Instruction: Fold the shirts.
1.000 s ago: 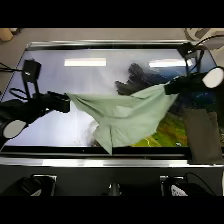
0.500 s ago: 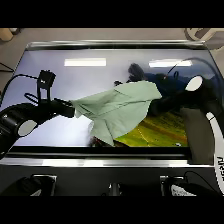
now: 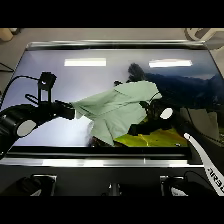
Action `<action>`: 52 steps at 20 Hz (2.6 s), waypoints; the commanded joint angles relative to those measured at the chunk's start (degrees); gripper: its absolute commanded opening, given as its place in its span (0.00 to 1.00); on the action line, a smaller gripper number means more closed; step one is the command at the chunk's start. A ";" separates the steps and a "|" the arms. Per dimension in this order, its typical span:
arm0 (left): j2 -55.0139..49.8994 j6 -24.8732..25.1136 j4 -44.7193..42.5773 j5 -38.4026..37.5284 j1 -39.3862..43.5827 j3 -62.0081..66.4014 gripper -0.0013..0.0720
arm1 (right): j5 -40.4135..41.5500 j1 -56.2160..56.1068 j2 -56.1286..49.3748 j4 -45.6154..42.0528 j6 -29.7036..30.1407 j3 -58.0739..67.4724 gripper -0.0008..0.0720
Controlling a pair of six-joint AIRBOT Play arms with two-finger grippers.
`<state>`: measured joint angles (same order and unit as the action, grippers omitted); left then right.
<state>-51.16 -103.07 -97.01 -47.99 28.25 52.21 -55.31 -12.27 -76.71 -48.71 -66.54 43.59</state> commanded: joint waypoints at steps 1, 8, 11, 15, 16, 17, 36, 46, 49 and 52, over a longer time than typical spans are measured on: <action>0.46 0.04 0.59 -0.66 0.04 -0.02 0.06 | 11.02 -4.52 -0.28 3.26 -8.09 -1.33 0.83; 0.50 0.24 0.28 -0.61 -0.02 -0.02 0.06 | 14.93 -9.64 -2.73 4.15 -11.74 -1.16 0.03; 0.92 0.24 -2.75 -0.66 -0.39 1.60 0.06 | 13.42 -9.64 1.31 -5.16 -3.74 4.17 0.04; 4.13 0.22 -3.30 -0.61 -5.29 17.11 0.06 | 5.27 -9.66 17.90 -43.52 -0.35 25.35 0.04; 5.49 0.22 -3.30 -0.61 -6.51 23.21 0.06 | 5.92 -9.66 22.56 -52.35 -1.46 31.74 0.04; 6.93 0.20 -3.30 -0.61 -7.28 29.70 0.06 | 7.78 -9.66 27.19 -58.80 -2.71 38.47 0.04; 6.54 2.82 -7.21 -11.34 -7.58 37.79 0.06 | -13.73 -9.66 29.22 -73.00 -16.55 53.11 0.04; -26.73 -1.53 -1.95 -2.69 -13.11 23.15 0.06 | 4.50 -9.66 -7.15 -72.28 -54.27 44.13 0.04; -32.35 -1.53 7.74 -2.99 -13.09 23.12 0.06 | 4.92 -9.66 -11.80 -63.56 -54.66 44.13 0.04; -34.34 -1.38 11.43 -5.01 -14.05 23.17 0.59 | 5.95 -8.81 -12.92 -64.61 -49.40 44.54 0.31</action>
<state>-82.19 -104.36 -90.91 -51.31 15.07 75.55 -50.92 -21.80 -86.98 -116.09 -118.21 87.90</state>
